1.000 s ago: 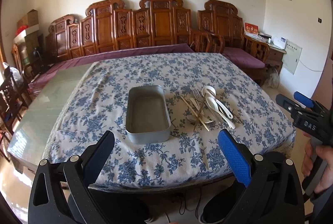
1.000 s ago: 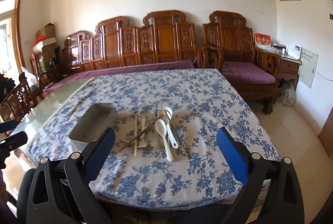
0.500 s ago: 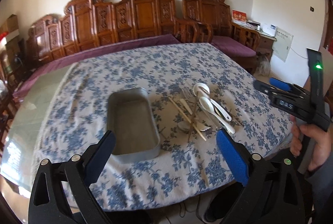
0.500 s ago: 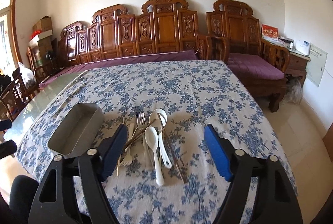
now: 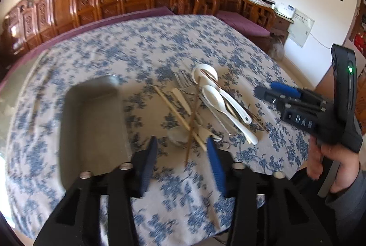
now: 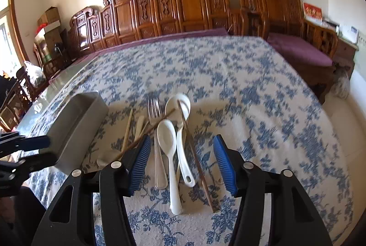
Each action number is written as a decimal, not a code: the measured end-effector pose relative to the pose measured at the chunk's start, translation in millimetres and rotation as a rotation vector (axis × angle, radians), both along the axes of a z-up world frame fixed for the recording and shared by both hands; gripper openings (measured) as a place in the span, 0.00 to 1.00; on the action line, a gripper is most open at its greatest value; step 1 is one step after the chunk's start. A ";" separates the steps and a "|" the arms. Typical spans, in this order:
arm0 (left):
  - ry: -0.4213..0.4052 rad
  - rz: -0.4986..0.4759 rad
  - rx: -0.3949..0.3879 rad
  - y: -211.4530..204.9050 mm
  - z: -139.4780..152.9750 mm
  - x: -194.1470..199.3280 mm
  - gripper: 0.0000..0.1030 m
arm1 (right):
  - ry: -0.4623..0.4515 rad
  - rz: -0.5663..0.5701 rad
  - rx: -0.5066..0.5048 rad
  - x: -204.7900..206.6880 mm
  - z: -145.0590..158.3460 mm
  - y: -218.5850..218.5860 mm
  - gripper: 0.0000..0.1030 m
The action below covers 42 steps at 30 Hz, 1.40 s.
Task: Organize utensils
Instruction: 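Lower the left gripper onto a wooden chopstick and close it while the right gripper approaches a white ceramic spoon, then lift the chopstick with the left gripper while the right gripper closes on the white ceramic spoon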
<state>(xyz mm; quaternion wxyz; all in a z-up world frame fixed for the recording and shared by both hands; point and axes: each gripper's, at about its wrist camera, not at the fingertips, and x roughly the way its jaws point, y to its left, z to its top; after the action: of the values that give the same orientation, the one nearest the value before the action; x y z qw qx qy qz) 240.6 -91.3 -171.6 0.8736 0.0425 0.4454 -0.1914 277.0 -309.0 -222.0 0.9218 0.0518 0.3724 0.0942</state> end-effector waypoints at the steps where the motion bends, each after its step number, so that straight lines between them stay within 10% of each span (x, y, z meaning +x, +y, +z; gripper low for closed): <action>1: 0.016 -0.011 -0.007 -3.9 -4.7 6.3 0.24 | 0.021 0.005 -0.003 2.6 -5.7 0.6 0.54; 16: 0.162 -0.037 0.018 -41.3 -68.0 68.8 0.05 | 0.086 0.050 -0.010 10.1 -25.9 7.9 0.47; 42: 0.076 -0.052 0.047 -34.3 -45.6 49.5 0.04 | 0.131 0.050 -0.018 20.5 -37.4 11.8 0.41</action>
<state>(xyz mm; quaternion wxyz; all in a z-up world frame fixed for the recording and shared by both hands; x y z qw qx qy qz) 290.2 -125.6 -217.2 0.8495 0.0670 0.4815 -0.2050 297.5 -297.2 -259.5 0.8933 0.0403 0.4337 0.1104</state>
